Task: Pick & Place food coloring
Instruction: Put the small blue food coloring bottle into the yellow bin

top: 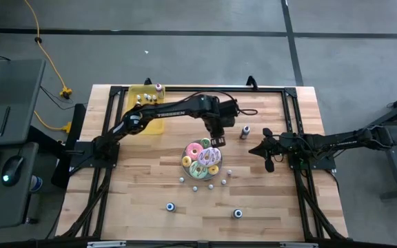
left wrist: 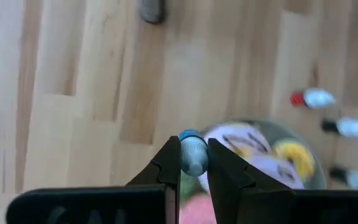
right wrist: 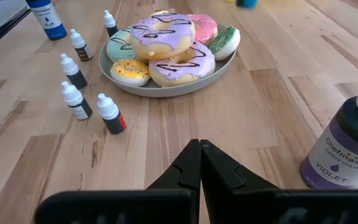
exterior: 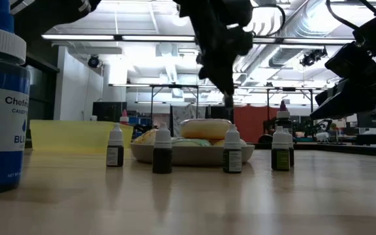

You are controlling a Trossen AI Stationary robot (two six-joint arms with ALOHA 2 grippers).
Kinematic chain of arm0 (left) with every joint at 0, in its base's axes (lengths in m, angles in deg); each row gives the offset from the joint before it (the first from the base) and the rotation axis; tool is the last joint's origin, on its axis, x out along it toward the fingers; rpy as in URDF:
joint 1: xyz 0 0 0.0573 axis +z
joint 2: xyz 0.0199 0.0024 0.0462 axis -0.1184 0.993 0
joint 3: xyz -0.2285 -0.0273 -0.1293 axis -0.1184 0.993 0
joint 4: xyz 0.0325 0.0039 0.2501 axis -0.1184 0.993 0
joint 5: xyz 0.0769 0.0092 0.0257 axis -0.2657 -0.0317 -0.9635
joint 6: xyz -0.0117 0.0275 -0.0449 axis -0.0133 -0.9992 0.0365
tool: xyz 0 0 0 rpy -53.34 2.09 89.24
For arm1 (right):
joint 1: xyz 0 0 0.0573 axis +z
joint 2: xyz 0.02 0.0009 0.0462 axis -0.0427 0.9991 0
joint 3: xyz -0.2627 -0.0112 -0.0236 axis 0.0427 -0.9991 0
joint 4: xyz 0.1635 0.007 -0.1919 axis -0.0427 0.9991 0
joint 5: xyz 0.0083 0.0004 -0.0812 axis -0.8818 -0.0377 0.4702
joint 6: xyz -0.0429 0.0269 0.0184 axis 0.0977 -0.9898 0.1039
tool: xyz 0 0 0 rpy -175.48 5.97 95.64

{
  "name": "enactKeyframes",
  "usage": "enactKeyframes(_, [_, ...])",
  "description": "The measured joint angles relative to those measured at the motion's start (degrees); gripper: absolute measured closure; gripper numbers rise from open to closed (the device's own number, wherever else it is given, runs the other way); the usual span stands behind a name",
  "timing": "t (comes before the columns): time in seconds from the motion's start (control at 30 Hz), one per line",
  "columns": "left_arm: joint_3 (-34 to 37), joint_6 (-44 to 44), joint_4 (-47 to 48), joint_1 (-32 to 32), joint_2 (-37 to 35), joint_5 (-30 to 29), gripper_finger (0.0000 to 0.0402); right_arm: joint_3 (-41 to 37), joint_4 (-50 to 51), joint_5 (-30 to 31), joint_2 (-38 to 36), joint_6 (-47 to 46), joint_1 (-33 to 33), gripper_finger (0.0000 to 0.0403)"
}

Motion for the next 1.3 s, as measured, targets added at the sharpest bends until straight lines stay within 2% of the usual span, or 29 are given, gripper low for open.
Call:
enactKeyframes(0.37, [-0.1, -13.7, 6.4, 0.4, -3.7, 0.4, 0.036, 0.0, -0.2, 0.0, 0.0, 0.0, 0.0, 0.0402])
enactKeyframes(0.5, [0.0, -13.5, 10.6, 1.0, -5.8, -1.9, 0.036, 0.0, 0.0, 0.0, 0.0, 0.0, 0.0, 0.0402])
enactKeyframes(0.93, [0.3, -8.1, 20.1, 5.8, -13.2, -2.4, 0.036, 0.0, -0.2, 0.0, 0.0, 0.0, 0.0, 0.0402])
enactKeyframes(1.1, [6.1, -7.4, 20.0, 7.2, -19.0, -1.8, 0.036, 0.0, -0.2, 0.0, 0.0, 0.0, 0.0, 0.0402])
enactKeyframes(1.2, [13.4, -6.8, 18.3, 7.7, -24.0, -2.1, 0.036, 0.0, -0.1, 0.0, 0.0, 0.0, 0.0, 0.0402])
enactKeyframes(1.3, [24.4, -5.0, 14.1, 9.3, -30.8, -2.1, 0.036, 0.0, -0.2, 0.0, 0.0, 0.0, 0.0, 0.0402])
